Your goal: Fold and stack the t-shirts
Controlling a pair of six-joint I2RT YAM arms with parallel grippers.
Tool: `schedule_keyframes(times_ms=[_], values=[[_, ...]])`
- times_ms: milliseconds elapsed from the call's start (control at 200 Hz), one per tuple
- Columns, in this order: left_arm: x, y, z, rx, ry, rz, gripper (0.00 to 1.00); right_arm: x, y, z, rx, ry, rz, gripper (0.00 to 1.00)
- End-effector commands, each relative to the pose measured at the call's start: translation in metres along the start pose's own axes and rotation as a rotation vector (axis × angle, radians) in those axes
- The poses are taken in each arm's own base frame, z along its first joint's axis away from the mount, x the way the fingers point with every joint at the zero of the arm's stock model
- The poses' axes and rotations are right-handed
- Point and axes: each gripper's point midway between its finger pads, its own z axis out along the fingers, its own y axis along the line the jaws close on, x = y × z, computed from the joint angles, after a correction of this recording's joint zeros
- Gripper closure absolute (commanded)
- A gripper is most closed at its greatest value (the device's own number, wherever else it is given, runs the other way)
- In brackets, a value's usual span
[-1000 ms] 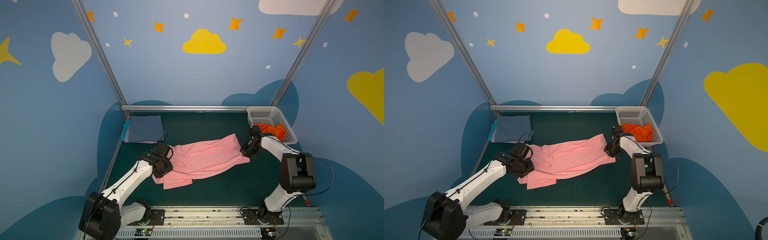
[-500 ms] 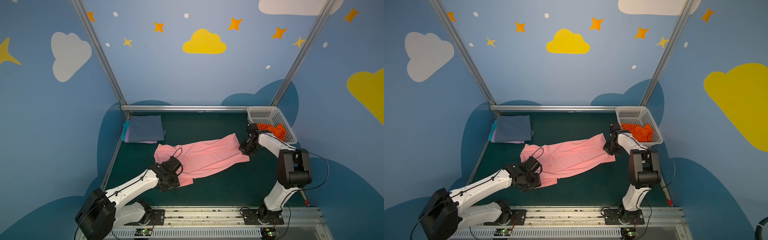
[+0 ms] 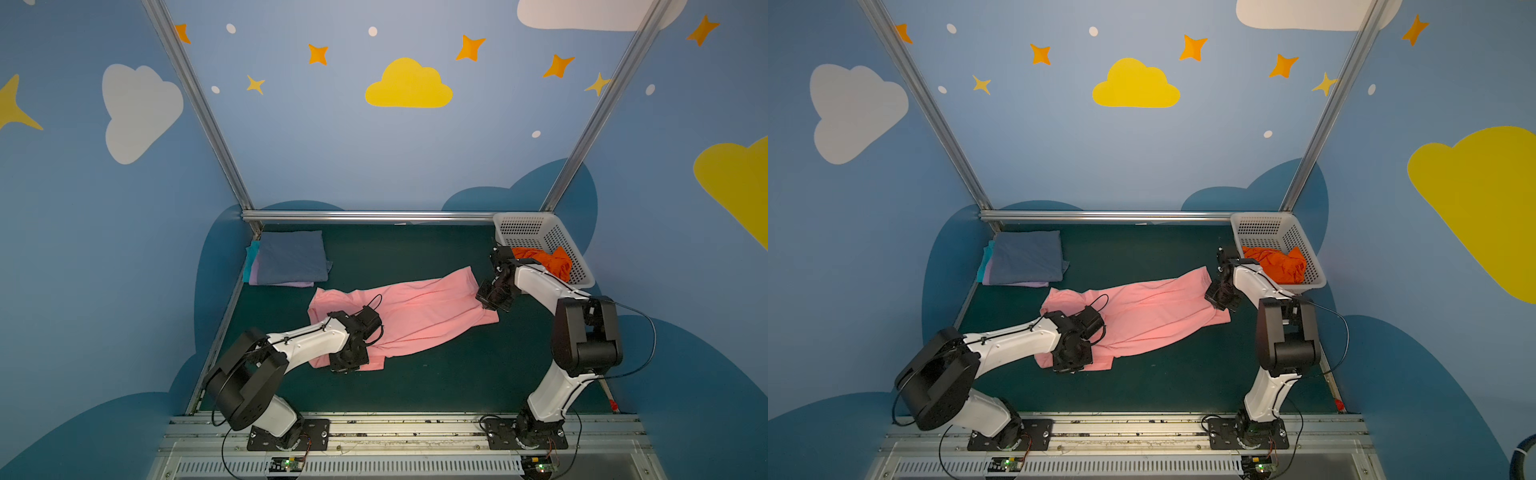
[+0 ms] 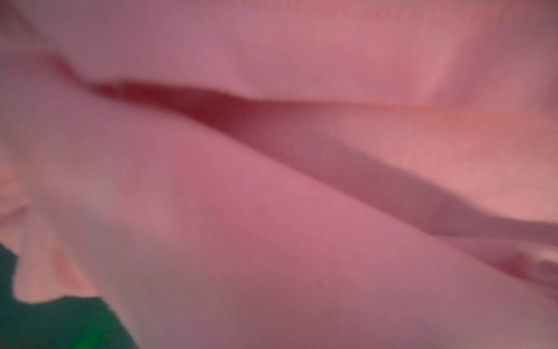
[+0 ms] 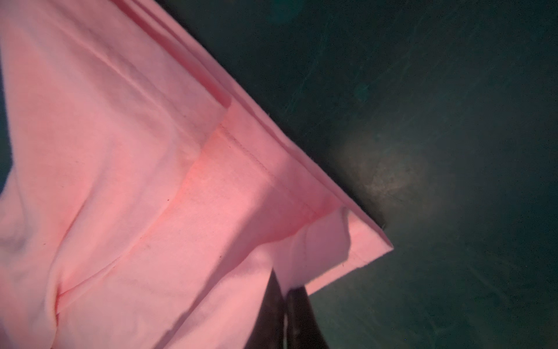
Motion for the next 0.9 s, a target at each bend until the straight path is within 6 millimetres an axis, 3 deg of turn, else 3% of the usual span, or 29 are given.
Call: schedule_keyframes(times_ms=[0, 160, 300, 416, 656, 891], values=[[-0.011, 0.023, -0.012, -0.104, -0.049, 0.0, 0.96, -0.004, 0.001, -0.004, 0.017, -0.006, -0.001, 0.95], [-0.031, 0.007, -0.074, 0.021, -0.13, -0.014, 0.96, -0.005, 0.001, -0.004, 0.018, -0.012, -0.004, 0.95], [-0.051, -0.011, -0.104, 0.15, -0.166, -0.038, 0.96, -0.005, 0.002, -0.002, 0.019, -0.008, -0.005, 0.95], [-0.064, -0.023, -0.111, 0.203, -0.138, -0.024, 0.96, -0.005, 0.001, -0.002, 0.023, -0.008, -0.007, 0.95], [-0.103, -0.035, -0.104, 0.175, -0.145, -0.028, 0.96, -0.007, 0.003, -0.001, 0.02, -0.014, -0.004, 0.95], [-0.143, -0.048, -0.12, 0.151, -0.223, -0.012, 0.96, -0.008, 0.008, 0.002, 0.021, -0.01, -0.004, 0.95]])
